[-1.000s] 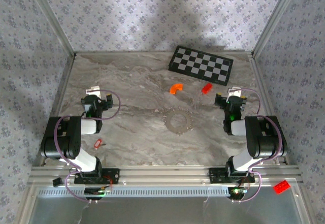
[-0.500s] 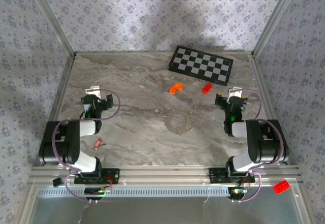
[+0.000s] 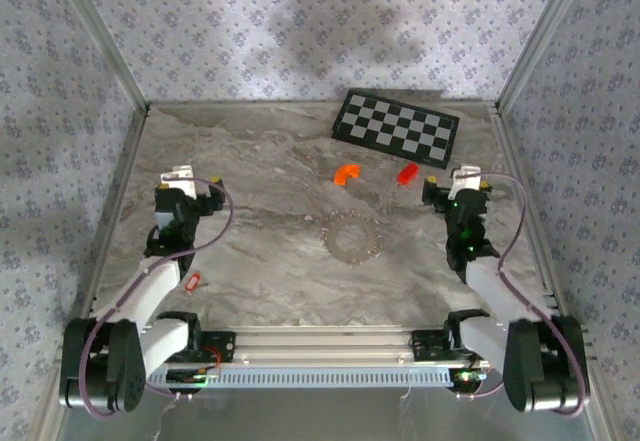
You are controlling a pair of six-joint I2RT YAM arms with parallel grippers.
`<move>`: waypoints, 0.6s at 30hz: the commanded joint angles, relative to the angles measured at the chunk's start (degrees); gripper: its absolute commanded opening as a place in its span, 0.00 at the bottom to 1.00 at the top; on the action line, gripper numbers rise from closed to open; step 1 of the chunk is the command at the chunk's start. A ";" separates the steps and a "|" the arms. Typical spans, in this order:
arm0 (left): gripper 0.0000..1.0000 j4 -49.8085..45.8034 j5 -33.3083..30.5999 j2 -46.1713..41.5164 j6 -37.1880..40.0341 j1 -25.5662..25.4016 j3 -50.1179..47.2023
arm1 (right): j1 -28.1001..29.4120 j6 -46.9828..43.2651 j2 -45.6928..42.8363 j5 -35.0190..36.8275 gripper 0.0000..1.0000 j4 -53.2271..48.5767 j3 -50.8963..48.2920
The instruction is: Put the keys on the keyring
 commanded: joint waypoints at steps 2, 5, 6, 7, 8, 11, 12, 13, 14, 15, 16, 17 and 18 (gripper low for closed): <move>1.00 -14.84 -0.11 -3.84 -10.67 -3.51 5.74 | 4.57 4.90 -6.15 3.37 0.99 -15.09 3.81; 1.00 -18.47 5.37 -4.01 -16.59 -3.96 7.08 | 7.66 11.20 -4.90 6.49 0.99 -29.48 11.39; 1.00 -20.05 6.66 -3.75 -17.97 -4.38 7.58 | 8.50 11.81 -4.06 5.49 0.99 -32.40 13.58; 1.00 -21.77 7.65 -3.35 -18.53 -4.95 8.31 | 9.70 11.87 -3.35 4.31 0.99 -34.28 15.07; 1.00 -23.47 8.05 -3.03 -18.82 -5.71 9.14 | 11.30 12.13 -2.90 4.35 0.99 -35.48 16.06; 1.00 -28.82 10.62 -1.93 -17.36 -8.64 11.31 | 15.49 14.30 -2.40 4.31 0.99 -38.28 18.01; 1.00 -30.66 12.06 -1.56 -17.16 -9.52 12.15 | 16.71 15.12 -2.61 4.16 0.99 -39.27 18.30; 1.00 -32.18 13.90 -1.26 -17.16 -10.26 12.82 | 17.85 16.41 -3.05 4.37 0.99 -40.47 18.80; 1.00 -33.19 15.62 -1.18 -17.13 -10.94 13.20 | 18.53 17.38 -3.70 3.81 0.99 -41.32 18.99; 1.00 -34.15 17.28 -1.15 -17.08 -11.83 13.58 | 19.37 17.55 -4.67 2.02 0.99 -41.63 19.04; 1.00 -35.10 18.85 -1.24 -17.07 -12.73 13.82 | 20.39 17.31 -5.72 0.79 0.99 -41.59 18.61; 1.00 -35.82 19.89 -1.26 -17.14 -13.45 14.01 | 21.36 17.06 -6.69 0.58 0.99 -41.48 18.25; 1.00 -36.53 20.95 -1.21 -17.16 -14.25 14.21 | 22.23 17.09 -7.61 0.82 1.00 -41.85 18.09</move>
